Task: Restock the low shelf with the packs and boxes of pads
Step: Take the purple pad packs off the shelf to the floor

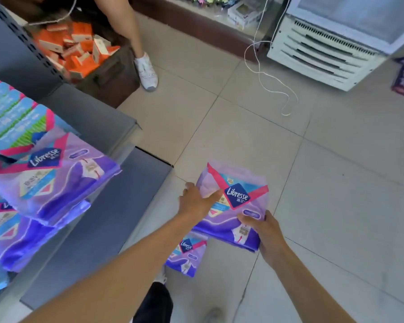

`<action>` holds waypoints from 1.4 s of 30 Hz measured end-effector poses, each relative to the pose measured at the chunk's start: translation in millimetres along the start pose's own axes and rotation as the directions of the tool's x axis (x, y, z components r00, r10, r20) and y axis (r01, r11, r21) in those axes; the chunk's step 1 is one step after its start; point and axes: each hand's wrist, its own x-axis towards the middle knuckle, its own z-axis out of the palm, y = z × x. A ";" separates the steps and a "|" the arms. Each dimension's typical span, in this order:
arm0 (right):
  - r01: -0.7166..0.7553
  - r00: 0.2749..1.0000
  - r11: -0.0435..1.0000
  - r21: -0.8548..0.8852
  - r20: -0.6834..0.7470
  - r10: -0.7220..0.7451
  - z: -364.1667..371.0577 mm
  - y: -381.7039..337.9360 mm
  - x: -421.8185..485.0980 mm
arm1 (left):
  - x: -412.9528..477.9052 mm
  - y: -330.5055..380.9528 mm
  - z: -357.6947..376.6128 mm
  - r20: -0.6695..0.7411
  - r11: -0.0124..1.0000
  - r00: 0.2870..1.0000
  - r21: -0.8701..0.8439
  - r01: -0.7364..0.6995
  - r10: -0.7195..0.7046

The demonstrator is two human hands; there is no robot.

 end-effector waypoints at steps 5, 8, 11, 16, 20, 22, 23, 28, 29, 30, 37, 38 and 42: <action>-0.062 0.995 0.997 0.054 -0.073 0.066 9.8 31.7 57.3 | 46.0 -21.6 10.0 0.115 0.998 0.992 -0.008 0.061 -0.059; -0.085 0.992 0.994 0.068 -0.090 0.091 12.2 56.7 97.5 | 76.7 -43.7 16.5 0.180 0.995 0.979 -0.010 0.097 -0.093; -0.123 0.990 0.990 0.068 -0.064 0.128 13.4 88.4 138.2 | 109.5 -72.0 29.8 0.186 0.996 0.979 0.018 0.086 -0.088; -0.177 0.983 0.983 0.052 -0.050 0.179 15.7 145.2 206.6 | 165.1 -124.5 60.0 0.169 0.994 0.980 0.053 0.095 -0.103; -0.197 0.979 0.980 0.036 -0.055 0.198 18.5 177.3 249.7 | 205.0 -165.5 78.0 0.133 0.992 0.983 0.037 0.120 -0.124; -0.199 0.978 0.980 0.016 -0.054 0.200 19.8 188.8 265.7 | 223.6 -181.2 86.0 0.129 0.992 0.984 0.040 0.120 -0.125; -0.202 0.978 0.979 0.012 -0.056 0.202 20.4 194.3 272.4 | 231.9 -187.1 89.8 0.138 0.992 0.982 0.042 0.123 -0.127; -0.220 0.974 0.975 0.005 -0.062 0.220 24.6 216.4 295.2 | 256.8 -208.1 101.9 0.172 0.989 0.975 0.049 0.137 -0.144; -0.217 0.974 0.976 -0.001 -0.063 0.216 25.4 217.9 297.3 | 257.7 -208.6 102.7 0.168 0.990 0.976 0.049 0.133 -0.139; -0.215 0.974 0.977 -0.009 -0.068 0.214 25.6 218.9 299.6 | 258.3 -208.0 102.7 0.161 0.990 0.977 0.048 0.135 -0.141; -0.253 0.965 0.951 -0.178 -0.123 0.233 24.9 206.2 297.1 | 245.0 -187.4 101.6 0.035 0.971 0.977 0.123 0.203 -0.209; -0.263 0.960 0.939 -0.222 -0.154 0.232 25.9 199.7 291.6 | 238.4 -180.5 99.4 0.006 0.969 0.980 0.151 0.197 -0.201; -0.228 0.964 0.838 -0.496 -0.238 0.121 30.2 151.2 247.3 | 203.2 -144.4 79.8 -0.055 0.978 0.989 0.154 0.143 -0.136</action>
